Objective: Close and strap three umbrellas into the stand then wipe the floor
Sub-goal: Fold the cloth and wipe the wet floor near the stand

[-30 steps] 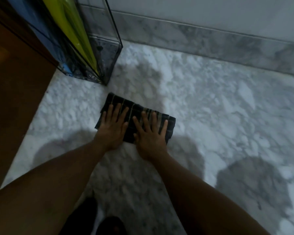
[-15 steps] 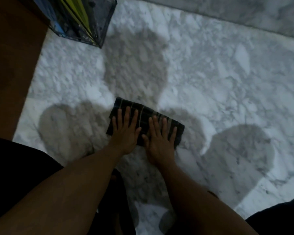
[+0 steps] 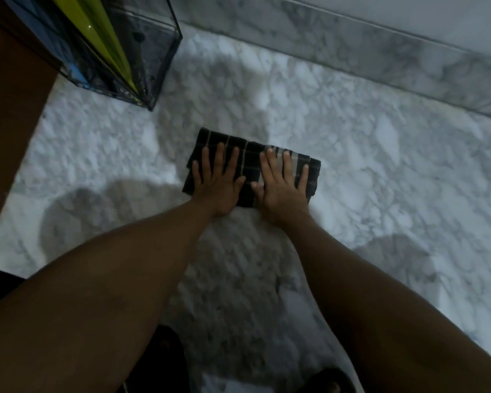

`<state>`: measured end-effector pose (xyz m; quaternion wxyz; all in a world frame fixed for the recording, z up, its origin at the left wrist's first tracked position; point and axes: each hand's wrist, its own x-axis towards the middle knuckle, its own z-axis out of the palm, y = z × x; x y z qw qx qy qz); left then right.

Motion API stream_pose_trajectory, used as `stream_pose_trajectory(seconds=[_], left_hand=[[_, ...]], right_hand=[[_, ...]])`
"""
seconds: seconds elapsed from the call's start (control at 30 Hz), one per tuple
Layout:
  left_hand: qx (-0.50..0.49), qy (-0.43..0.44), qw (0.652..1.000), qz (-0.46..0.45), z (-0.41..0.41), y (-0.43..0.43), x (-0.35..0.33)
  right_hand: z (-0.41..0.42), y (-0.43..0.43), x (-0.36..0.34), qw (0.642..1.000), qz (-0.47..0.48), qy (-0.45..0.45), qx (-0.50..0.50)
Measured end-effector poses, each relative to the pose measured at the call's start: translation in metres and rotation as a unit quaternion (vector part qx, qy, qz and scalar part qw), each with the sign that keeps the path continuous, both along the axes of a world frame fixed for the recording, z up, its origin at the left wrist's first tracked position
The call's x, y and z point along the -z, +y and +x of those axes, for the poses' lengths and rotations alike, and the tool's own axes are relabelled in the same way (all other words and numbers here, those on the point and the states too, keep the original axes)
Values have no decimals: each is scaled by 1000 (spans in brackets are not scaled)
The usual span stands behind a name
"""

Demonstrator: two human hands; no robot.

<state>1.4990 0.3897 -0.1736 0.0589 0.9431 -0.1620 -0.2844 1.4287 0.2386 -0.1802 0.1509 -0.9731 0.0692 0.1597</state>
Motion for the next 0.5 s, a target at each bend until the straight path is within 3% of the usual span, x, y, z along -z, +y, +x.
stream_pose_trajectory(seconds=[0.33, 0.5], left_hand=[[-18, -31, 999, 12, 129, -67, 8], [6, -54, 998, 9, 172, -107, 9]], right_hand=[[145, -63, 5, 999, 32, -8, 9], [179, -111, 9, 1000, 11, -17, 5]])
